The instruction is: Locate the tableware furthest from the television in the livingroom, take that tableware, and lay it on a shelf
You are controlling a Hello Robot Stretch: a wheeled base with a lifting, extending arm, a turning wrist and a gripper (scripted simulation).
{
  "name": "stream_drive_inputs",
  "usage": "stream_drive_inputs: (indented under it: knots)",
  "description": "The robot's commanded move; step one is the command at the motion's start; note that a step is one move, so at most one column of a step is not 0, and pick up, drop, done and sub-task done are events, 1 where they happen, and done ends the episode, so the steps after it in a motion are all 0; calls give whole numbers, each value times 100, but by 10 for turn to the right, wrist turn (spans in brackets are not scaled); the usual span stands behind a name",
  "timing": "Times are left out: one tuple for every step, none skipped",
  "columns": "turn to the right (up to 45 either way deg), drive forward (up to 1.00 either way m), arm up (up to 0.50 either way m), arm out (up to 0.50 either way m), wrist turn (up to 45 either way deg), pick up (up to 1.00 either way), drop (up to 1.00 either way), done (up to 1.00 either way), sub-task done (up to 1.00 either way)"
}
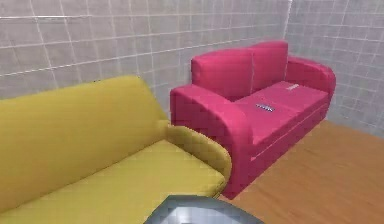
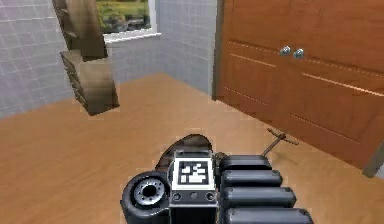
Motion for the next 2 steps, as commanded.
stream_drive_inputs:
  knots:
    - [-90,0,0,0,0,0,0,0,0]
    - [0,15,0,0,0,0,0,0,0]
